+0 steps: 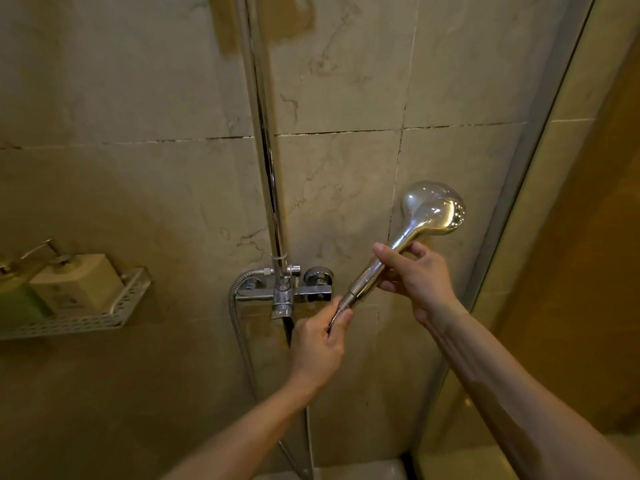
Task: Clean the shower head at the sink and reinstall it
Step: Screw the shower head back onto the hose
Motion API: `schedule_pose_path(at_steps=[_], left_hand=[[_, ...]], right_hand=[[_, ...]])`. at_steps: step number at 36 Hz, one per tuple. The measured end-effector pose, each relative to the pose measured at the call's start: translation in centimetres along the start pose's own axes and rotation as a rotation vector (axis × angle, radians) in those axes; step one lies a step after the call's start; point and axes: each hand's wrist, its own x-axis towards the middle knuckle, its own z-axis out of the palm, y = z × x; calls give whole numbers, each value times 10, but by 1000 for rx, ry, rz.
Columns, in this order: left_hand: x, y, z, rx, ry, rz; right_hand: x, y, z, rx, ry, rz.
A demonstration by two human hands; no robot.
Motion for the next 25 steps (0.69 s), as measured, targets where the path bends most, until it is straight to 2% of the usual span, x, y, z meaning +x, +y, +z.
schedule_pose_path(at_steps=[4,8,11,15,17,19,23,25], left_hand=[[-2,9,1,126,35,85],[-6,10,3,63,-3,118],[-9,11,2,-16,-113,48],[-15,1,6,-70,-292,-107],[-20,-5,6,-51,-312,-126],[-23,-10,1,-65,-207,-163],[-29,-42,-24,-44,154,-380],[-32,-58,-35,-16,269,-484]], right_hand=[[1,3,2,-54,87,-25],[0,7,-2,-97,100,-28],[0,11,-10,-106,19,12],[0,20,-23,14,-46,98],[0,25,-33,14,-53,114],[2,31,-46,-4,-66,142],[-3,48,-71,-8,-119,141],[-12,59,-80,-25,-128,113]])
